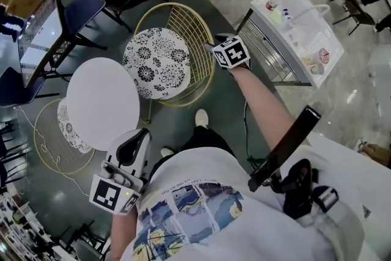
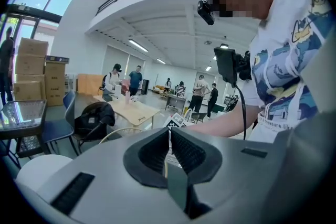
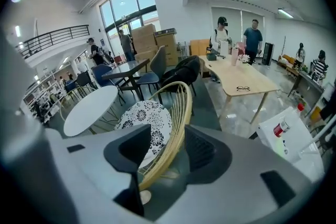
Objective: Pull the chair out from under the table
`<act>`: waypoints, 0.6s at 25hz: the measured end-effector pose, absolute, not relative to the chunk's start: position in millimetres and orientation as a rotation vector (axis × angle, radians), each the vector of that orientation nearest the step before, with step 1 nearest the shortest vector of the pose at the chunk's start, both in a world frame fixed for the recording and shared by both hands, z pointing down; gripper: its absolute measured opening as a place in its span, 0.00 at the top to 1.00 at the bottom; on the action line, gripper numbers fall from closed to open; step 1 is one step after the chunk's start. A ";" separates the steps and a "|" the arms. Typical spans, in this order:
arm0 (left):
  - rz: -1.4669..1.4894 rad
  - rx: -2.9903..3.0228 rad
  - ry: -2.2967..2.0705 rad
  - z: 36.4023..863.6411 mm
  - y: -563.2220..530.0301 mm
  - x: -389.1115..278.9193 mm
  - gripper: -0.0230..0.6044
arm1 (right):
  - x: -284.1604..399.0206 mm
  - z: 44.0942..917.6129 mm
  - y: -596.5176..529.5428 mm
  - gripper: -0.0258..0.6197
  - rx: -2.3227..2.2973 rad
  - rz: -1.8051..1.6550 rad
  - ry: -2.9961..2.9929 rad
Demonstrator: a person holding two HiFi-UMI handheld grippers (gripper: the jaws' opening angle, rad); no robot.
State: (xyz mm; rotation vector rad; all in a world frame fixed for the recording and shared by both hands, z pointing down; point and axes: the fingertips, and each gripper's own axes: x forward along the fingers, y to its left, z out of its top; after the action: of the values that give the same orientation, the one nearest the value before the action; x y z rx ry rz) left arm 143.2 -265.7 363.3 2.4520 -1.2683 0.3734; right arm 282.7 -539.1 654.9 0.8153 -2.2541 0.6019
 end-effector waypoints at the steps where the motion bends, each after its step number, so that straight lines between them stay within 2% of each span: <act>1: 0.383 2.448 -1.270 362.8 -266.5 143.9 0.95 | 283.1 663.1 -543.7 0.68 0.811 0.614 -2.244; 15: 0.335 2.332 -1.315 359.8 -267.3 124.3 0.95 | 271.3 734.3 -566.5 0.66 0.783 0.816 -2.127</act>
State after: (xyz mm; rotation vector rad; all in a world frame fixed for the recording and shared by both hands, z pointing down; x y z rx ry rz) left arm 124.3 -267.3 359.8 2.3322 -1.3154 0.3354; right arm 271.3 -566.5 734.3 0.7828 -2.1272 0.8164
